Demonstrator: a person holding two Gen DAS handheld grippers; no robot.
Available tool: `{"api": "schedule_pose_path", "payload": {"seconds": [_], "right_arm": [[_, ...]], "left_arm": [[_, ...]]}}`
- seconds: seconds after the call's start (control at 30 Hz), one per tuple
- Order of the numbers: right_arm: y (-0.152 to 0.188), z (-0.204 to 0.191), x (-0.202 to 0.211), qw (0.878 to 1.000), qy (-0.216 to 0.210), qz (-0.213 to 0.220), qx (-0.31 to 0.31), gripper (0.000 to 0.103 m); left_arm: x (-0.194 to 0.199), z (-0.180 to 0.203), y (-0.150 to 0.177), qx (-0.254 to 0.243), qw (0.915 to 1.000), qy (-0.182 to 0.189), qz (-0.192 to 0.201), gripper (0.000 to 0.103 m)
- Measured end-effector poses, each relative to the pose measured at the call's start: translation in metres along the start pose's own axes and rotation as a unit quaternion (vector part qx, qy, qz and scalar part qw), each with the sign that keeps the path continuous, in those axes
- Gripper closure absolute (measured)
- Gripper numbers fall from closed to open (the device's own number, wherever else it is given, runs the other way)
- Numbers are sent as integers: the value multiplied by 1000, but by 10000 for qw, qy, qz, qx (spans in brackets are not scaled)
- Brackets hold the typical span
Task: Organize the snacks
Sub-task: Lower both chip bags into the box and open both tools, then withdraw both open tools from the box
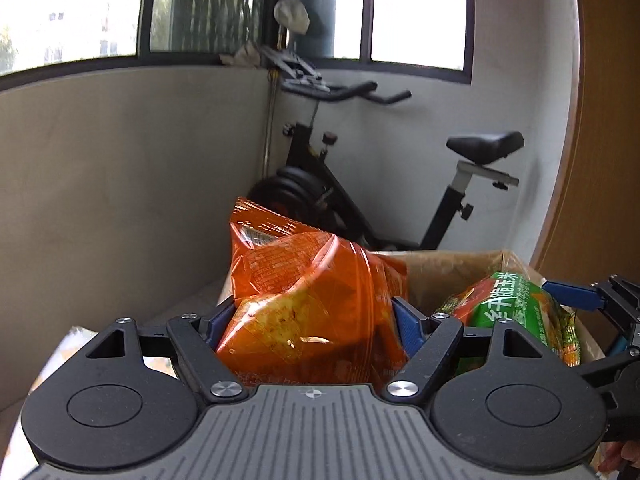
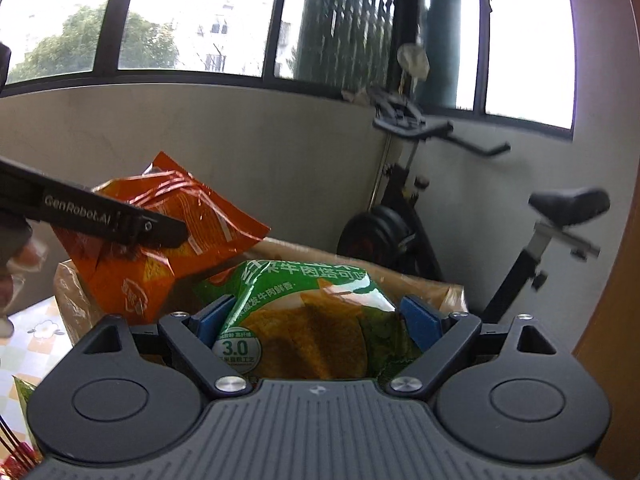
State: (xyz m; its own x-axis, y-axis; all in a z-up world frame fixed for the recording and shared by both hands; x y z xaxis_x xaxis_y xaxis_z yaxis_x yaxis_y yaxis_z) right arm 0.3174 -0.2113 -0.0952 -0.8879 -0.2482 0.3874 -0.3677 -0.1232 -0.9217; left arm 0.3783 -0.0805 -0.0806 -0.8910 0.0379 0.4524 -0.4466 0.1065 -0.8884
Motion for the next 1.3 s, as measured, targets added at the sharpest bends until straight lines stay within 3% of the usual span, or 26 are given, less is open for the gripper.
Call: {"api": "schedule_pose_path", "payload": {"seconds": [0.1, 0.3, 0.83, 1.07, 1.3], "right_arm": [[2, 4, -3, 9998, -83, -94, -155, 11], [-2, 0, 11, 9994, -42, -71, -324, 9], [0, -21, 92, 9946, 65, 472, -927, 9], [27, -37, 107, 9933, 55, 472, -1055, 9], [66, -52, 103, 9952, 90, 103, -973, 9]], "left_arm": [[-6, -4, 3, 4, 9999, -54, -132, 17], [5, -18, 5, 184, 9997, -71, -158, 17], [85, -73, 1, 542, 9984, -60, 132, 17], [104, -99, 38, 631, 9978, -201, -21, 16], [103, -105, 83, 794, 9957, -272, -401, 16]]}}
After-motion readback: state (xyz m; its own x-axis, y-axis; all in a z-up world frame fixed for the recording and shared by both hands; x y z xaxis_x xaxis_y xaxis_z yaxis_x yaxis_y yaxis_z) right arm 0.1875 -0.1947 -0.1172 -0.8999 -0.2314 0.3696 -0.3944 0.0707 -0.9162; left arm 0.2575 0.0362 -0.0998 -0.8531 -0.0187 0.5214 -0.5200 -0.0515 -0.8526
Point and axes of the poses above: each gripper's, at about its wrist camera, not at the fingertips, and x roughly against the way its jaws point, z to its right, y to its underside, the point moved 6 cm from there along -x, roughly the way its jaws point, and after that the axes turned 12 degrees about -y, right-handed, at the moved point
